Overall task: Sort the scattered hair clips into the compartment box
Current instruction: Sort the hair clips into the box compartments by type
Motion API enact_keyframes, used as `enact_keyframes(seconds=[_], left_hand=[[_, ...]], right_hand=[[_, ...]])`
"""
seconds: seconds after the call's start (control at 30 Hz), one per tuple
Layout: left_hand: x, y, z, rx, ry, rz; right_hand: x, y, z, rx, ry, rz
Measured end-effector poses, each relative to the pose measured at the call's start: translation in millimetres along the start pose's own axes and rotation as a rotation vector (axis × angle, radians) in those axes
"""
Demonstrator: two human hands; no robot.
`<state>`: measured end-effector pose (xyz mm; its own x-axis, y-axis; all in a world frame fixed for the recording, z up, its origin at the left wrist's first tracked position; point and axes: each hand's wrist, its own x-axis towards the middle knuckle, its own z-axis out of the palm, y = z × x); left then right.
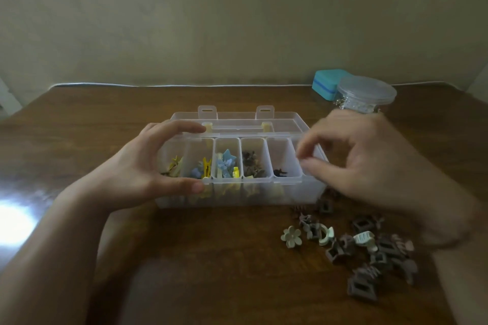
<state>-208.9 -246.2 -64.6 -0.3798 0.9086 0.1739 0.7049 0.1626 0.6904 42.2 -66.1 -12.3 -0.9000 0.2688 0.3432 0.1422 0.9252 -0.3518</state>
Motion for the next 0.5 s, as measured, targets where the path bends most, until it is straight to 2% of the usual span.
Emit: enact_keyframes(seconds=[0.07,0.17,0.27,0.5], left_hand=[[-1,-1,-2,-0.01,0.028,-0.018],[-3,-2,-6,-0.008,0.024,-0.023],[-3,-2,-6,0.001,0.017,-0.015],[0,0,-1,-0.175,0.108,-0.04]], right_hand=[[-7,-7,-8,-0.017,-0.219,0.037],[-12,-12,-4,-0.293,-0.521,0.073],[-10,-15,7,-0.388,-0.597,0.071],[-9,-12,11,-0.306,-0.605,0.073]])
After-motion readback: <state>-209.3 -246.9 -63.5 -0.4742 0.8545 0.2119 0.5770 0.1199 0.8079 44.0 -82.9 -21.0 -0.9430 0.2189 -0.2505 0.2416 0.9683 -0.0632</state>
